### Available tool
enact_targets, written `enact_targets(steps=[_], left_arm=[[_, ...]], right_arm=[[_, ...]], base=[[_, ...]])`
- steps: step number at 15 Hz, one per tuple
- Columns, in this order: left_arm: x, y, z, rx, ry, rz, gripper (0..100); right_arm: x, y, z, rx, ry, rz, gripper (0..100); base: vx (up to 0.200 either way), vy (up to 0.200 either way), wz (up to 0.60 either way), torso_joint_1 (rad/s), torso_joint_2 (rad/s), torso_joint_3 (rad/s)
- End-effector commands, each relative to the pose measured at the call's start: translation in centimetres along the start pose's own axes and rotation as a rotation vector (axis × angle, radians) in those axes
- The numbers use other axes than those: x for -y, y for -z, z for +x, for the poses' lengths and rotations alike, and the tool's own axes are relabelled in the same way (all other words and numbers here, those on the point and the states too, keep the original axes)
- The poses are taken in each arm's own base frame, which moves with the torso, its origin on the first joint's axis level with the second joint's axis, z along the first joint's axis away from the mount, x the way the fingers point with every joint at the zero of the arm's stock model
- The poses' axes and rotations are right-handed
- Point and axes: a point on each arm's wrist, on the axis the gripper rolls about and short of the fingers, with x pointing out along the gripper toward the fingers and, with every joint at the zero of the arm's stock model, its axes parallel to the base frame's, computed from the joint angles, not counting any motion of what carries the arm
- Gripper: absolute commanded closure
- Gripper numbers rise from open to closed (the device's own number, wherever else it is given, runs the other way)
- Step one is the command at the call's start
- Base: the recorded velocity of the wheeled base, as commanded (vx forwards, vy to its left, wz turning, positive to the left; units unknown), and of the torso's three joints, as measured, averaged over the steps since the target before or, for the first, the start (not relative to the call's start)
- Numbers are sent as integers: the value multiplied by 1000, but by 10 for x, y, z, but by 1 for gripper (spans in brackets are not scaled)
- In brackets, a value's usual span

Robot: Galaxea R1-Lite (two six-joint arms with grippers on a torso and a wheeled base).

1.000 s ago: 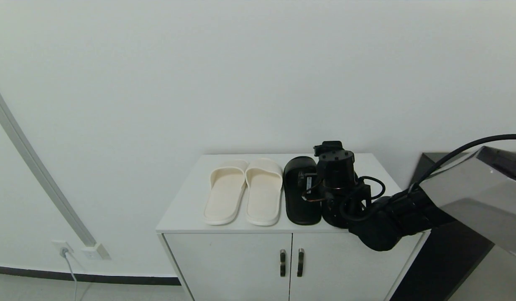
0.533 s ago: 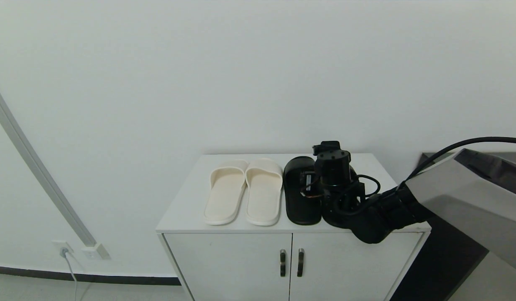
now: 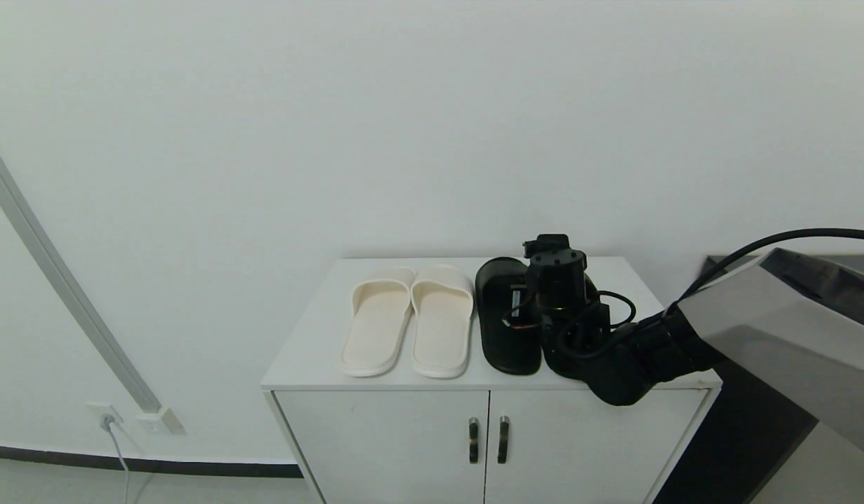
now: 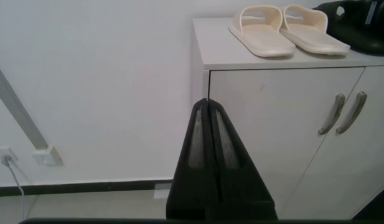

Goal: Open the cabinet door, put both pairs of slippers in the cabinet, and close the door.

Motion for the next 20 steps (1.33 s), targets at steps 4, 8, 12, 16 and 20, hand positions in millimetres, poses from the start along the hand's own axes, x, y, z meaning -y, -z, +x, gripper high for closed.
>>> enact_targets(steps=[4, 8, 12, 16, 20], left_arm=[[0, 0, 0, -1, -1, -2, 100], [0, 0, 0, -1, 0, -2, 100], [0, 0, 0, -1, 0, 0, 100], [0, 0, 0, -1, 0, 0, 100], [0, 0, 0, -1, 0, 0, 100]], right_arm=[[8, -22, -20, 27, -10, 12, 100], [13, -31, -58, 16, -73, -9, 100], [26, -43, -105, 6, -199, -14, 100], [50, -55, -150, 6, -395, -58, 100], [66, -47, -182, -73, -638, -126, 100]], base=[[0, 0, 0, 0, 0, 0], [0, 0, 0, 0, 0, 0], [0, 0, 0, 0, 0, 0], [0, 0, 0, 0, 0, 0], [0, 0, 0, 0, 0, 0]])
